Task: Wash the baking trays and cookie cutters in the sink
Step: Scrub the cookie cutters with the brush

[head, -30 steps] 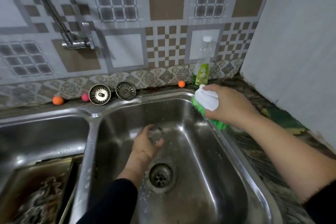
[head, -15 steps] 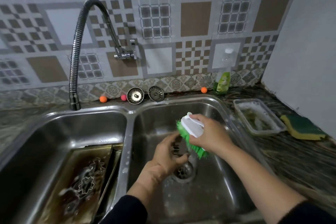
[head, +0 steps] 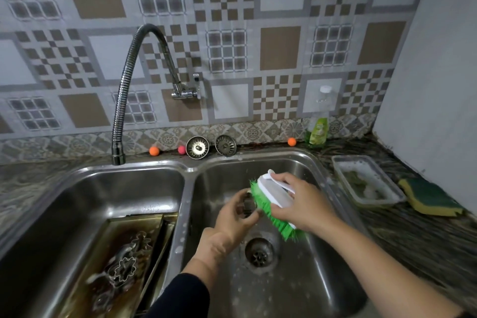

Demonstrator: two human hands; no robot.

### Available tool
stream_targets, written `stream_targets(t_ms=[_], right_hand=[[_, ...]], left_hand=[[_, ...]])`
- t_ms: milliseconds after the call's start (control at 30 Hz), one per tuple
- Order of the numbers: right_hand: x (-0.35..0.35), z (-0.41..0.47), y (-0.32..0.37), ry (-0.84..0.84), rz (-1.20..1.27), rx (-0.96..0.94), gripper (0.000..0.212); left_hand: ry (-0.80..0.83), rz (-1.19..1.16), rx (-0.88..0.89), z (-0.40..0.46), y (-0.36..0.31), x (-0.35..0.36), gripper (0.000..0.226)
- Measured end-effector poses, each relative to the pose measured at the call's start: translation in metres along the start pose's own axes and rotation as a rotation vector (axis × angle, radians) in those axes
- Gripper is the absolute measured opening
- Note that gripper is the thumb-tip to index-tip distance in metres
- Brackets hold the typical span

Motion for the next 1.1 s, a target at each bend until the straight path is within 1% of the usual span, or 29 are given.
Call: stream_targets(t_ms=[67,133,167,200,267,300,367,433,533,567,667,767,833,933,1000,1067,1100], right_hand=[[-0.002,0.006,-0.003,-0.080,0.097,0.023,0.065],[-0.007,0.009,-0.008,-0.155,0.187,0.065,0.064],[-0.010,0.006,-0.010,-0.174,0.169,0.071,0.064],[-0.011,0.001,-0.013,-0.175,0.138,0.058,0.065],[-0.011,-0.011,-0.017,-0.092,0.023,-0.013,0.068],[-0.009,-0.016,-0.017,-0.032,-0.066,-0.049,0.069],[-0.006,-0.018,-0.018,0.004,-0.216,-0.087,0.069],[-0.009,-0.017,-0.020,0.010,-0.271,-0.105,0.070],[-0.017,-0.020,-0.023,0.108,-0.308,-0.152,0.072],[-0.021,-0.021,-0.023,0.114,-0.316,-0.157,0.072],[-0.026,-0.020,-0.025,0.040,-0.349,-0.147,0.069],[-0.024,-0.027,-0.031,0.099,-0.307,-0.146,0.070],[-0.025,-0.032,-0.036,0.092,-0.288,-0.129,0.070],[-0.027,-0.038,-0.043,-0.017,-0.341,-0.078,0.068],[-0.026,-0.046,-0.046,-0.014,-0.347,-0.058,0.070],[-0.032,-0.055,-0.051,0.013,-0.354,-0.029,0.072],[-0.038,-0.058,-0.057,0.004,-0.356,0.001,0.073]], left_hand=[[0.084,-0.167,-0.033,-0.005,-0.013,0.012,0.033],[0.069,-0.493,-0.198,-0.005,-0.020,0.023,0.021],[0.039,-0.652,-0.280,-0.002,-0.020,0.024,0.015],[0.015,-0.751,-0.331,0.002,-0.018,0.023,0.011],[0.038,-0.853,-0.363,-0.001,-0.023,0.022,0.010],[0.071,-0.866,-0.359,-0.004,-0.027,0.024,0.014],[0.091,-0.833,-0.339,-0.011,-0.034,0.032,0.022],[0.073,-0.790,-0.329,-0.013,-0.035,0.033,0.020],[0.058,-0.809,-0.364,-0.012,-0.034,0.030,0.019],[0.059,-0.797,-0.367,-0.013,-0.034,0.033,0.018],[0.044,-0.760,-0.359,-0.019,-0.042,0.047,0.015],[-0.080,-0.782,-0.399,-0.018,-0.039,0.050,0.021],[-0.060,-0.773,-0.406,-0.019,-0.037,0.054,0.025],[-0.024,-0.799,-0.415,-0.022,-0.043,0.071,0.033],[-0.060,-0.804,-0.432,-0.022,-0.049,0.075,0.039],[-0.053,-0.755,-0.418,-0.020,-0.054,0.078,0.041],[-0.035,-0.693,-0.394,-0.021,-0.060,0.082,0.040]])
Point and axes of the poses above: each hand's wrist, its own z-axis towards the middle knuckle, its own x-axis out of the palm, y = z × x, the point moved 1 cm from there along z, towards the middle knuckle, and after that the axes turned 2 degrees about y, right-handed, at the moved point
